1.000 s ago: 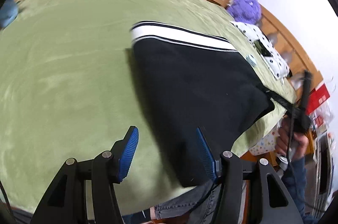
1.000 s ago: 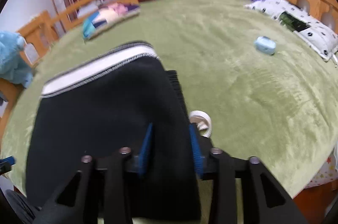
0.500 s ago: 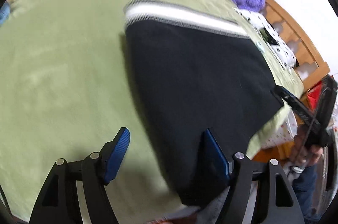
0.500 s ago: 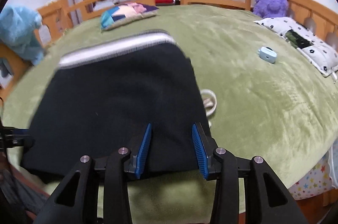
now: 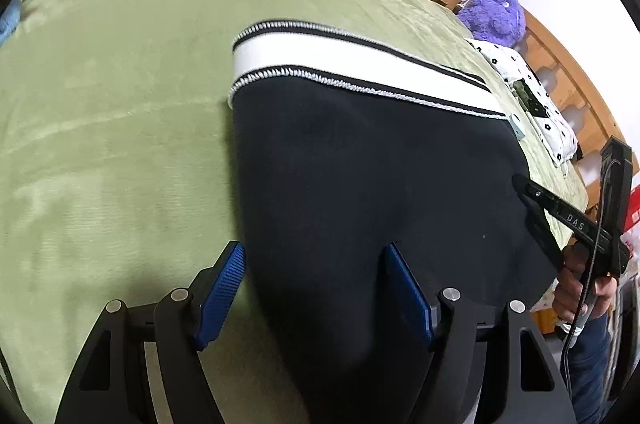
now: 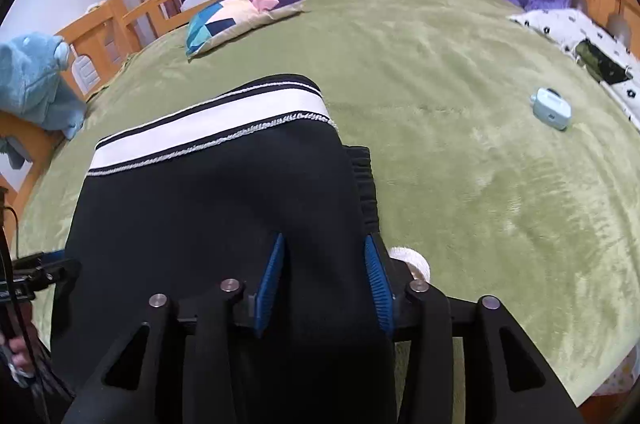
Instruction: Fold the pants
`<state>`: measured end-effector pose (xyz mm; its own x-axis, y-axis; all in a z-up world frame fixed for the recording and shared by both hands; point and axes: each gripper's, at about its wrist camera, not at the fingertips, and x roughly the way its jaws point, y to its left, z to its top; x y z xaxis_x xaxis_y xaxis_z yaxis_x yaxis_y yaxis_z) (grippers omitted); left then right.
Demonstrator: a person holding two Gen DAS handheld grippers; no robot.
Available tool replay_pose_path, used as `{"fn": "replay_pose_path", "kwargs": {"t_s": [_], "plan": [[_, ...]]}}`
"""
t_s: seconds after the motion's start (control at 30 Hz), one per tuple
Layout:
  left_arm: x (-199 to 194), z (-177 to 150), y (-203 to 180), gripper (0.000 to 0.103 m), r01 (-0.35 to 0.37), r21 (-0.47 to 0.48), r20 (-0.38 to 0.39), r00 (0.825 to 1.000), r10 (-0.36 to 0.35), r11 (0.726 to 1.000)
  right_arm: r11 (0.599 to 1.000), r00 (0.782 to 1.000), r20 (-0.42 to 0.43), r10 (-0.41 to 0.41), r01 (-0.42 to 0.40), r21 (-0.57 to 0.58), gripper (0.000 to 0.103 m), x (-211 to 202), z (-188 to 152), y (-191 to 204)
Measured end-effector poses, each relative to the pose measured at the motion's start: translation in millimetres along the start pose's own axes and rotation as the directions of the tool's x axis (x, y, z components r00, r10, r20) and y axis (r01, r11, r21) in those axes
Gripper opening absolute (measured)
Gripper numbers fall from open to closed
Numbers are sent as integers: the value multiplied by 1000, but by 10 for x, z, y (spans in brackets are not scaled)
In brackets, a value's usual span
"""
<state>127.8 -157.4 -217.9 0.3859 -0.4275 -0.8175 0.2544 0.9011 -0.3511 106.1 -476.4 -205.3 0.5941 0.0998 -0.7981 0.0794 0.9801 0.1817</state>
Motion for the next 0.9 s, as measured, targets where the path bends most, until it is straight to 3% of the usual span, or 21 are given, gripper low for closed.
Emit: {"fn": "replay_pose_path", "kwargs": {"t_s": [0.27,0.47,0.77,0.9], "plan": [[285,46,48,71,71,-75,-31,997,-73,995,998,998,-41,50,-49,28,63,309,66,-54],[334,77,-10,71,70,-55,-35,997,-72,996,990,993,-43,110,-105,98,64,398,74,-137],[294,39,35,70,67,-51,-20,997,-68,996,988,995,-22,101,-98,119,65,414,64,-120],[301,51,51,62,84,-59,-16,996,-85,995,987,995,-29,100,-96,126,65,422,66,-114]]}}
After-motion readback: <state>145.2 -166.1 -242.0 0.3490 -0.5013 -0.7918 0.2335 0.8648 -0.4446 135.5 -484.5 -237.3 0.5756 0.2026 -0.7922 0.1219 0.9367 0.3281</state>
